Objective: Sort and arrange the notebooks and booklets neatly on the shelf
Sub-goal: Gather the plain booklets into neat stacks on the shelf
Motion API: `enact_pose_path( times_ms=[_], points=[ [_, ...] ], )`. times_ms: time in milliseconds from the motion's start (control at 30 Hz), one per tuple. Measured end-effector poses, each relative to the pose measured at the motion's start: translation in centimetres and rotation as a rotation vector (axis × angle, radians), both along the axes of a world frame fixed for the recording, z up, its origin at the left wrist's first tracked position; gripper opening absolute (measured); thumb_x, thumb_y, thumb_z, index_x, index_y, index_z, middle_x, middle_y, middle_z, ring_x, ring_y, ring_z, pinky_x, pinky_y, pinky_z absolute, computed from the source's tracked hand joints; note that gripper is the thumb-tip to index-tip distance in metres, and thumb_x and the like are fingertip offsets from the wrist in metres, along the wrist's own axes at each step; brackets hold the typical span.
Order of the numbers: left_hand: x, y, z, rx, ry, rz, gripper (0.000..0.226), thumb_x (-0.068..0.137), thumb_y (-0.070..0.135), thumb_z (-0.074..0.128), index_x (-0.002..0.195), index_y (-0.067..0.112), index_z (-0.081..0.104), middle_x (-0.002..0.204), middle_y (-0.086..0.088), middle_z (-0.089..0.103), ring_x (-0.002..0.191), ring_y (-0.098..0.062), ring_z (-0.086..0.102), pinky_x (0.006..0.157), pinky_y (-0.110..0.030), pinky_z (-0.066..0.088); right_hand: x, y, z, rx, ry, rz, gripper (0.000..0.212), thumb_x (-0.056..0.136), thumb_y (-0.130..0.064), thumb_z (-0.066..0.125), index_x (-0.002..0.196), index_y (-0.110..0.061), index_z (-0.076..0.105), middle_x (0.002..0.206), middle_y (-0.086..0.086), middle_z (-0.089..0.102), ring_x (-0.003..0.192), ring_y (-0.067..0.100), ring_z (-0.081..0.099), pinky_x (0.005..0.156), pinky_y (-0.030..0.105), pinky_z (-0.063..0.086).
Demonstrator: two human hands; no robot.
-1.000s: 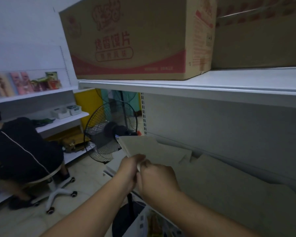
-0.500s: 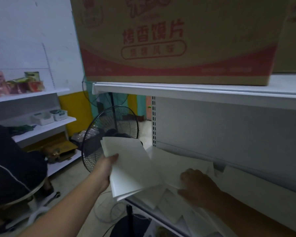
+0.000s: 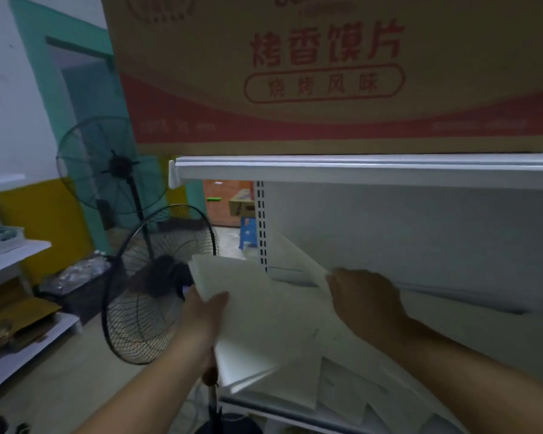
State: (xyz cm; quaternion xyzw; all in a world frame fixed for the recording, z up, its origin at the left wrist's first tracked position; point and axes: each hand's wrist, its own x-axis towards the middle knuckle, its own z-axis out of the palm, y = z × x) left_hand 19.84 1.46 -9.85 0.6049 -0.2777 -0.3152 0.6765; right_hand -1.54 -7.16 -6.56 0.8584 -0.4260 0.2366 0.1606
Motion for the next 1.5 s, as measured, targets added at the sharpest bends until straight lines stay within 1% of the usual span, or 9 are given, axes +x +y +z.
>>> enact_pose_path(
  times_ms=[133,233,367,467,567,867,1033,1233,1500],
  points=[
    [-4.4,-3.4,0.2,-0.091,0.054,-0.04,0.035,0.096,0.017,0.051,0.131,0.016,0.045,0.116,-0.01,0.062,0.097,-0.026,0.061,0.08,-0.036,0.051,3.9,3.4,1.8,0.262,0.124,-0.006,0.029,0.096,-0.012,0.036,0.118,-0.011,0.054,0.118,0.012,0.061,0.108,0.029,0.059,0.081,0.031,0.044],
    [-7.3,-4.7,0.6,-0.106,0.174,-0.076,0.041,0.095,0.036,0.051,0.129,0.013,0.048,0.116,-0.009,0.064,0.099,-0.027,0.064,0.08,-0.034,0.052,4.7,5.5,1.7,0.305,0.168,-0.021,0.031,0.096,-0.013,0.038,0.124,-0.003,0.048,0.121,0.016,0.056,0.111,0.03,0.054,0.082,0.035,0.038],
    [-9.6,-4.7,0.7,-0.136,0.178,-0.228,0.03,0.093,0.007,0.052,0.123,0.009,0.054,0.113,-0.016,0.065,0.086,-0.024,0.065,0.063,-0.025,0.055,0.8,6.2,1.0,0.214,-0.002,0.078,0.044,0.081,-0.041,0.05,0.104,-0.006,0.062,0.098,0.016,0.062,0.086,0.032,0.061,0.07,0.033,0.043],
    [-11.7,-5.0,0.7,-0.059,0.276,-0.4,0.034,0.093,0.009,0.054,0.127,0.013,0.053,0.109,-0.016,0.067,0.09,-0.032,0.066,0.066,-0.037,0.056,-6.1,4.0,0.3,0.462,-0.174,0.062,0.055,0.085,-0.046,0.025,0.11,-0.012,0.06,0.121,0.01,0.058,0.115,0.029,0.053,0.087,0.029,0.037],
    [-16.3,-5.1,0.7,0.052,0.338,-0.571,0.031,0.093,0.015,0.054,0.123,0.012,0.055,0.105,-0.018,0.068,0.086,-0.032,0.066,0.052,-0.038,0.058,-14.6,2.3,-1.7,0.799,-0.524,-0.183,0.069,0.089,-0.053,0.049,0.146,-0.019,0.03,0.15,-0.001,0.033,0.137,0.019,0.035,0.11,0.025,0.027],
    [-38.8,-5.1,-1.5,0.116,0.299,-0.73,0.028,0.094,0.011,0.05,0.121,0.016,0.052,0.105,-0.016,0.064,0.099,-0.036,0.061,0.085,-0.043,0.051,-35.5,5.5,-6.1,0.926,-1.343,-0.16,0.028,0.084,-0.005,0.064,0.111,-0.01,0.059,0.109,0.006,0.066,0.093,0.017,0.064,0.079,0.02,0.052],
    [-50.0,-3.8,-2.5,0.141,0.384,-0.933,0.024,0.091,0.016,0.057,0.115,0.017,0.057,0.108,-0.017,0.068,0.101,-0.038,0.065,0.092,-0.056,0.048,-46.2,8.7,-6.5,0.982,-1.38,-0.279,0.034,0.095,0.005,0.04,0.125,-0.004,0.052,0.107,0.014,0.064,0.084,0.021,0.064,0.061,0.016,0.052],
    [-59.2,-4.0,-3.4,0.218,0.437,-1.121,0.036,0.088,0.017,0.054,0.123,0.009,0.057,0.115,-0.021,0.067,0.108,-0.04,0.062,0.1,-0.056,0.043,-56.1,10.2,-6.6,1.026,-1.376,-0.37,0.042,0.083,-0.001,0.047,0.122,-0.011,0.058,0.102,0.006,0.071,0.094,0.024,0.066,0.08,0.028,0.05],
    [-65.3,-10.4,-3.8,0.255,0.238,-0.874,0.044,0.076,0.038,0.063,0.104,0.004,0.066,0.105,-0.017,0.069,0.095,-0.032,0.066,0.094,-0.051,0.049,-61.3,5.0,-6.3,0.912,-1.537,-0.412,0.033,0.09,0.012,0.043,0.109,-0.01,0.059,0.097,0.007,0.068,0.093,0.027,0.064,0.092,0.039,0.049]
  ],
)
